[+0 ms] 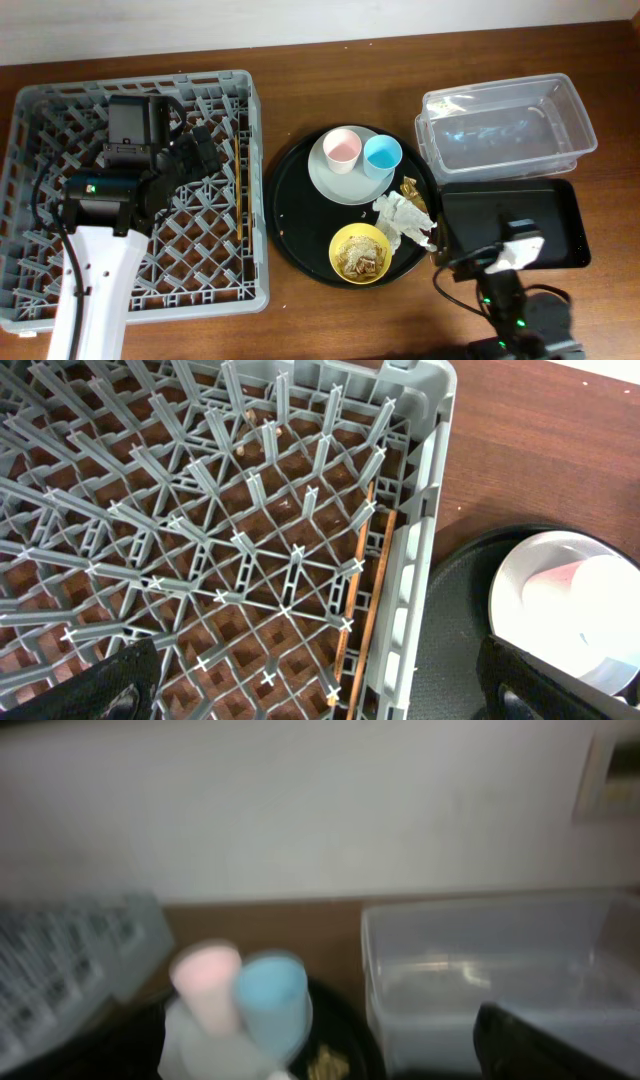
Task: Sort waste into correct bins and load items into the dishwasher rack
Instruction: 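Grasp the tissue and gold wrapper with the right gripper, drop into clear bin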
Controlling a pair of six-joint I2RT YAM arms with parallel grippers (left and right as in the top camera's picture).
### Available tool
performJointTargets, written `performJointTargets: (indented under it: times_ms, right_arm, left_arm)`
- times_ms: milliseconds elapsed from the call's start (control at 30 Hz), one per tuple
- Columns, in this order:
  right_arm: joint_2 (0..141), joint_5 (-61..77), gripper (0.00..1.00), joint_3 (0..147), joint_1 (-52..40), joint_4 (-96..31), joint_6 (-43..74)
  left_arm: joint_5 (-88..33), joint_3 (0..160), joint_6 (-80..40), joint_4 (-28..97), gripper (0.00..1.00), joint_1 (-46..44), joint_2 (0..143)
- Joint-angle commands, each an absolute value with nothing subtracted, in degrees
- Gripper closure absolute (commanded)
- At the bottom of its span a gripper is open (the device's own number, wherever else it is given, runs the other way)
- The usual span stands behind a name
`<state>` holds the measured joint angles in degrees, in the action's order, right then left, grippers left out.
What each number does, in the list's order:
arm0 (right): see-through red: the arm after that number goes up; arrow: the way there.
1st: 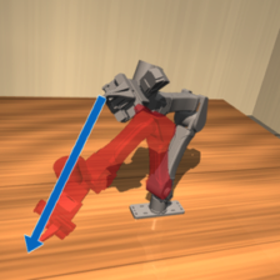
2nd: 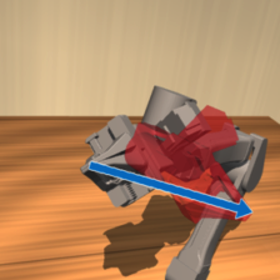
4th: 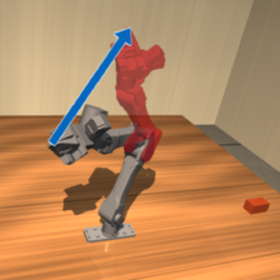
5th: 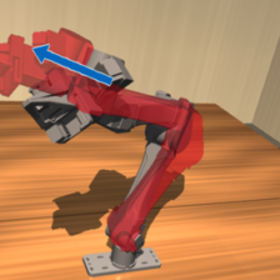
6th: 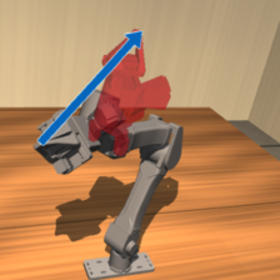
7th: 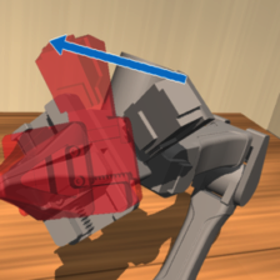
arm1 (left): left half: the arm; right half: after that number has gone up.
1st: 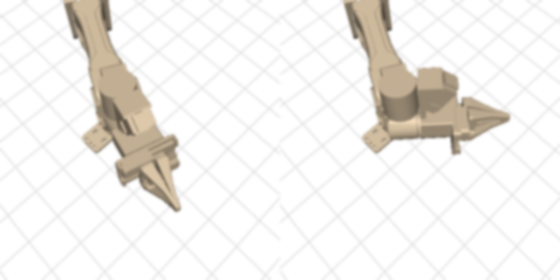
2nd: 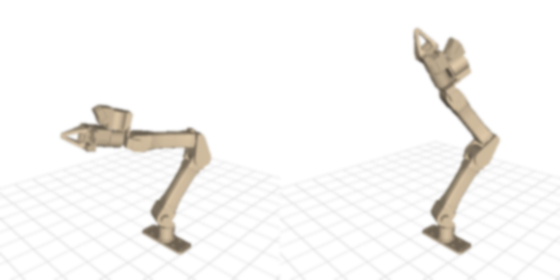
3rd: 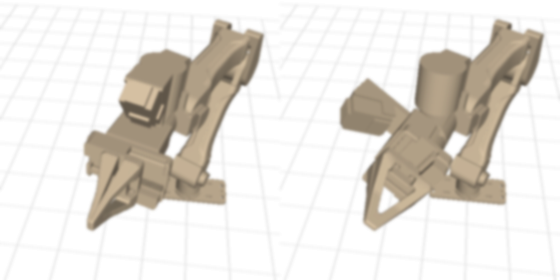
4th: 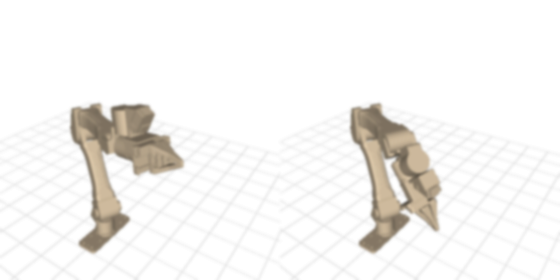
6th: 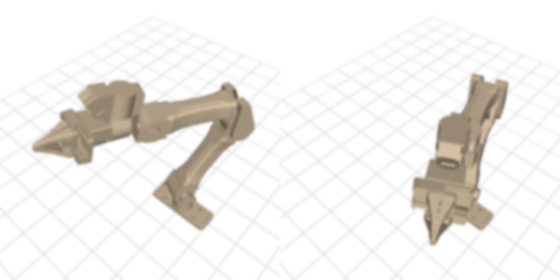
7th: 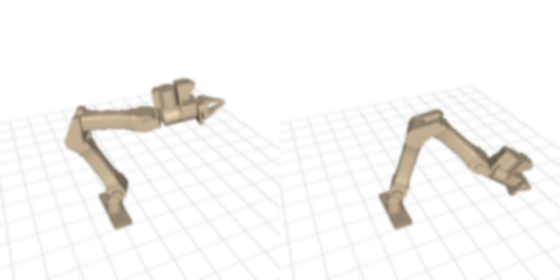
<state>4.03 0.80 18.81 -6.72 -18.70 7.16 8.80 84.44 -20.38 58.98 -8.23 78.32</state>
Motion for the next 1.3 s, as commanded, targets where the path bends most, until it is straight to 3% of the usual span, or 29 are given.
performJointTargets:
  times_ms: [0,100,167,267,333,433,533,700,733,767,800,833,1033,1167,1200,1267]
  right_arm:
    - [15.9,1.13,0.01,38.0,-6.35,-32.25,8.43]
    - [43.66,1.32,0.01,65.56,-6.35,-61.6,3.62]
    - [57.04,4.75,0.01,77.25,-6.35,-70.22,3.42]
    - [72.82,10.76,0.04,78.59,-7.49,-74.81,3.46]
    - [84.25,7.29,0.12,78.54,-11.6,-73.87,7.05]
    - [96.14,5.19,0.13,76.03,-15.57,-69.12,13.82]
    - [99.42,2.57,0.14,70.57,-16.05,-61.69,18.13]
    - [99.72,2.72,0.15,54.35,-16.97,-38.44,18.09]
    - [99.72,2.76,0.3,51.07,-16.97,-34.87,18.11]
    - [99.72,2.81,0.62,50.46,-16.97,-34.52,18.11]
    - [99.29,2.96,0.87,51.64,-16.97,-36.91,18.11]
    - [98.63,2.9,0.93,53.65,-16.97,-40.53,18.09]
    - [92.49,0.78,0.96,79.13,-14.2,-58.59,15.03]
    - [92.49,2.44,0.96,80.75,-3.81,-57.56,15.07]
    - [92.51,9.61,0.96,80.71,-2.83,-60.88,15.03]
    - [92.44,3.2,0.96,80.64,-5.3,-64.55,15.9]
  left_arm:
    - [8.82,85.06,-20.29,58.85,0.01,-8.08,77.89]
    - [8.82,85.06,-20.29,58.85,0.01,-8.08,77.89]
    - [8.82,85.06,-20.29,58.85,0.01,-8.08,77.89]
    - [8.82,85.06,-20.29,58.83,0.01,-8.08,77.89]
    - [8.82,85.06,-20.29,58.85,0.01,-8.08,77.87]
    - [8.82,85.06,-20.29,58.85,0.01,-8.08,77.89]
    - [8.82,85.06,-20.29,58.85,0.01,-8.08,77.89]
    - [8.82,85.06,-20.29,58.85,0.01,-8.08,77.89]
    - [8.82,85.06,-20.29,58.85,0.01,-8.08,77.89]
    - [8.82,85.06,-20.29,58.85,0.01,-8.08,77.87]
    - [8.82,85.06,-20.29,58.83,0.01,-8.08,77.89]
    - [8.82,85.06,-20.29,58.85,0.01,-8.08,77.89]
    - [8.82,85.06,-20.29,58.85,0.01,-8.08,77.87]
    - [8.82,85.06,-20.29,58.85,0.01,-8.08,77.89]
    - [8.82,85.06,-20.29,58.85,0.01,-8.08,77.89]
    - [8.82,85.06,-20.29,58.85,0.01,-8.08,77.89]
